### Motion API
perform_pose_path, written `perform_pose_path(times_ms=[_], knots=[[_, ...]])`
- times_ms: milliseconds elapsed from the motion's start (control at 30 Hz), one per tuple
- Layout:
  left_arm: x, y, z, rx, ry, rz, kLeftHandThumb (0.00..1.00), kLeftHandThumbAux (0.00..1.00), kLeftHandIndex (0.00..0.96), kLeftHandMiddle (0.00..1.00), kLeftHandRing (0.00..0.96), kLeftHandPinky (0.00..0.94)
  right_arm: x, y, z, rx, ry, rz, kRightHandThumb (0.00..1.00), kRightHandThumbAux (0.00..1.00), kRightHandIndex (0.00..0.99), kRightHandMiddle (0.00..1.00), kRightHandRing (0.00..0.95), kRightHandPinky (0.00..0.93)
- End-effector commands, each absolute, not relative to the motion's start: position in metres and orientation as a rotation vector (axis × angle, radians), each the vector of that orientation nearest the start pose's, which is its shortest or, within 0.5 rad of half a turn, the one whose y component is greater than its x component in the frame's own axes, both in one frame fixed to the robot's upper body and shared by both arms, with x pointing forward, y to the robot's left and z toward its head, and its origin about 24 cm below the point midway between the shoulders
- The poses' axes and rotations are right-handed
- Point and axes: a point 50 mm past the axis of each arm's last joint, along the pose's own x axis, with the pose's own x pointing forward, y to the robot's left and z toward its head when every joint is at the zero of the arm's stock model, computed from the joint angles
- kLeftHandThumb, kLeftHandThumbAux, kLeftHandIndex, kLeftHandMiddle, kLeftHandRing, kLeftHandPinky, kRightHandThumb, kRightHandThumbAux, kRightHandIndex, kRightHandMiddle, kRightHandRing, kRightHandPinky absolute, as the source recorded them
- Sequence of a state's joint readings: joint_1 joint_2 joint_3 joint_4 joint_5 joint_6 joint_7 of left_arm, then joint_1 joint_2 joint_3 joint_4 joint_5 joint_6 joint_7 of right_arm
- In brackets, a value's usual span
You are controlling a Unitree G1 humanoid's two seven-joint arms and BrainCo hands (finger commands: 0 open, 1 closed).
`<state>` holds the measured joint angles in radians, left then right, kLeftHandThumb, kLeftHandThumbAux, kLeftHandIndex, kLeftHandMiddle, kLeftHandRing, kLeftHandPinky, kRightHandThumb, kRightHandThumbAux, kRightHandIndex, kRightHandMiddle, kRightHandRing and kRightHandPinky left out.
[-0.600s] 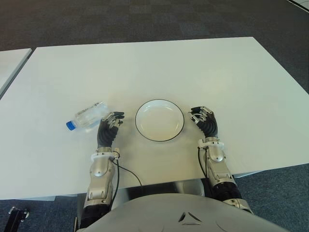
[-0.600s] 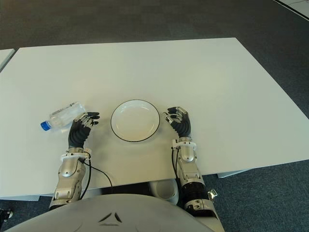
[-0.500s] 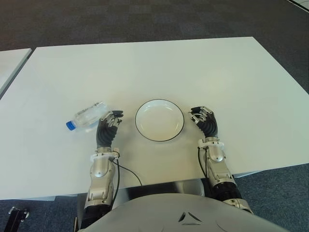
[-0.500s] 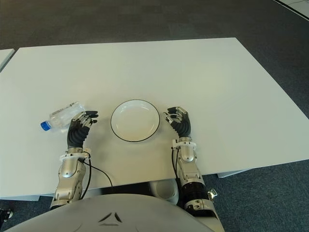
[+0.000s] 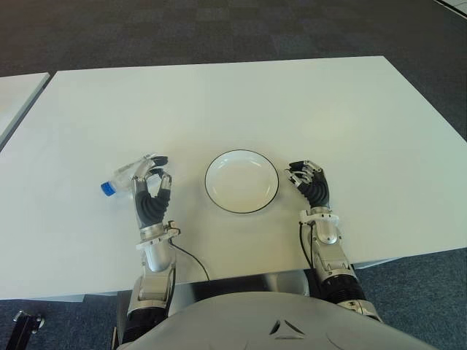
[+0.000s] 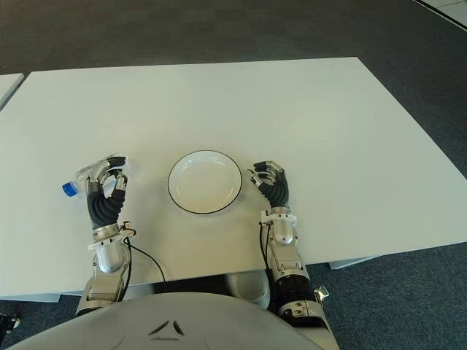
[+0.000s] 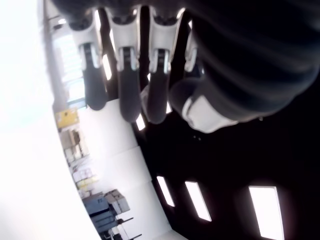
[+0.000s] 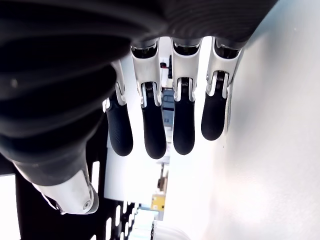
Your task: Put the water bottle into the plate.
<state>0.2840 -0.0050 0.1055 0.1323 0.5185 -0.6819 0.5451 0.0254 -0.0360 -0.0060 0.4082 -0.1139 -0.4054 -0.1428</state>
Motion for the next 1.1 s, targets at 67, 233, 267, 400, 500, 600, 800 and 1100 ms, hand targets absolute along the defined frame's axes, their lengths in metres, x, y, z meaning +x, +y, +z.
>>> perform_pose_path(times_ms=[67, 233, 267, 400, 500, 600, 800, 1100], knots=[[0.177, 0.195, 0.023, 0.591, -0.42, 0.446, 0.709, 0.725, 0.412, 0.354, 0.356, 0.372, 0.226, -0.163, -0.027, -0.141, 0.086, -0.118, 0.709, 0.735, 0.421, 0.414, 0.372, 0.382], [0.182, 0.201, 0.03, 0.728, -0.489, 0.466, 0.709, 0.725, 0.408, 0.341, 0.345, 0.357, 0.226, -0.163, -0.027, -0.145, 0.085, -0.118, 0.708, 0.735, 0.421, 0.412, 0.369, 0.38], [0.183, 0.202, 0.033, 0.75, -0.5, 0.469, 0.706, 0.724, 0.406, 0.327, 0.329, 0.334, 0.226, -0.163, -0.027, -0.146, 0.086, -0.118, 0.708, 0.735, 0.421, 0.411, 0.368, 0.379], [0.186, 0.207, 0.036, 0.823, -0.508, 0.485, 0.701, 0.718, 0.404, 0.285, 0.277, 0.264, 0.226, -0.163, -0.027, -0.147, 0.084, -0.118, 0.708, 0.735, 0.422, 0.412, 0.368, 0.381], [0.19, 0.218, 0.035, 0.914, -0.477, 0.515, 0.605, 0.673, 0.231, 0.233, 0.212, 0.18, 0.226, -0.163, -0.027, -0.145, 0.08, -0.118, 0.708, 0.734, 0.423, 0.414, 0.37, 0.385], [0.192, 0.227, 0.028, 1.018, -0.396, 0.549, 0.574, 0.596, 0.118, 0.142, 0.122, 0.086, 0.225, -0.163, -0.027, -0.144, 0.078, -0.117, 0.709, 0.734, 0.423, 0.417, 0.373, 0.387], [0.194, 0.235, 0.022, 1.178, -0.255, 0.584, 0.601, 0.401, 0.012, 0.015, 0.013, 0.009, 0.225, -0.163, -0.027, -0.142, 0.078, -0.118, 0.708, 0.734, 0.423, 0.419, 0.377, 0.387], [0.204, 0.248, 0.012, 1.335, 0.077, 0.549, 0.593, 0.255, 0.0, 0.0, 0.0, 0.0, 0.226, -0.163, -0.026, -0.138, 0.069, -0.119, 0.709, 0.734, 0.422, 0.42, 0.38, 0.393]])
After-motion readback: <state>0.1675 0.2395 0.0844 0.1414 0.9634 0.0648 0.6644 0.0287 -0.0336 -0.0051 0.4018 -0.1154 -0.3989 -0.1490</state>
